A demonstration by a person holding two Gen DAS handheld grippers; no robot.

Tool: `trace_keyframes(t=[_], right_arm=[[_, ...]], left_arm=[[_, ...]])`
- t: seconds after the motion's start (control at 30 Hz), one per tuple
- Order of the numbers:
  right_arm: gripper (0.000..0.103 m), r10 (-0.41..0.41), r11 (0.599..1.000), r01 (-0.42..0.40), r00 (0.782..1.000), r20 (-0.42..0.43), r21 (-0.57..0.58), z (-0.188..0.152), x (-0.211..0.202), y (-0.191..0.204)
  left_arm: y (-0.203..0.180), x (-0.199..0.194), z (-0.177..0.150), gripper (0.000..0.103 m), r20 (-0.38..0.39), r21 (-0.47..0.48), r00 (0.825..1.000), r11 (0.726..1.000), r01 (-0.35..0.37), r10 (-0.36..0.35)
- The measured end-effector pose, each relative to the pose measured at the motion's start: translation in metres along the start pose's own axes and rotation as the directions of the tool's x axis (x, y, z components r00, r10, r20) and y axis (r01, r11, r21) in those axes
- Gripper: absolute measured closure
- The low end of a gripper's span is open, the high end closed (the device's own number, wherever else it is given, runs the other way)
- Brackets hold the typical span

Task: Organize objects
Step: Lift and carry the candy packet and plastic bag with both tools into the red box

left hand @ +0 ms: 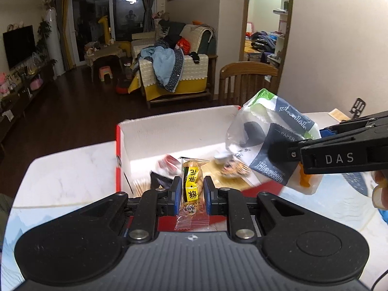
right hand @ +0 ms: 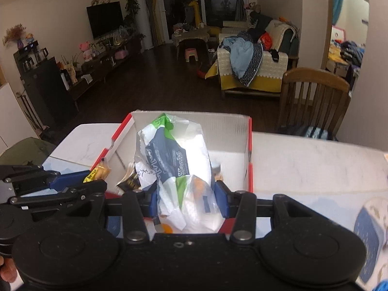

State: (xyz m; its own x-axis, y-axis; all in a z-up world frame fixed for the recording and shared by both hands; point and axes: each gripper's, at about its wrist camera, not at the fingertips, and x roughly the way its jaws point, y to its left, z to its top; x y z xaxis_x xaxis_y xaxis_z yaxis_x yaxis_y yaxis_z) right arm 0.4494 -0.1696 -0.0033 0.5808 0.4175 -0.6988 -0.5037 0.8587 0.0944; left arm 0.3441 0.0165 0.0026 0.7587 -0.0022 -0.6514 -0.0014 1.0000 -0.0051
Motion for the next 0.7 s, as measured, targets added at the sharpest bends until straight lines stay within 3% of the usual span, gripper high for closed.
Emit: trace_keyframes(t=[0.3,0.7], right_arm=[[0.058,-0.029,0.999,0.029,1.000,-0.011,-0.013,0.021,0.047,-0.004],[0.057,-0.047,0.999,0.048,0.994,-0.099,0.006,0.004,0.099,0.000]], left_arm=[[0.019,0.052,0.025,0.085,-0.062,0.001,0.997,0.999,-0.038,0.038],[0.025,0.107,0.021,0.085,-0.155,0.020,0.986,0.998,-0.057,0.060]])
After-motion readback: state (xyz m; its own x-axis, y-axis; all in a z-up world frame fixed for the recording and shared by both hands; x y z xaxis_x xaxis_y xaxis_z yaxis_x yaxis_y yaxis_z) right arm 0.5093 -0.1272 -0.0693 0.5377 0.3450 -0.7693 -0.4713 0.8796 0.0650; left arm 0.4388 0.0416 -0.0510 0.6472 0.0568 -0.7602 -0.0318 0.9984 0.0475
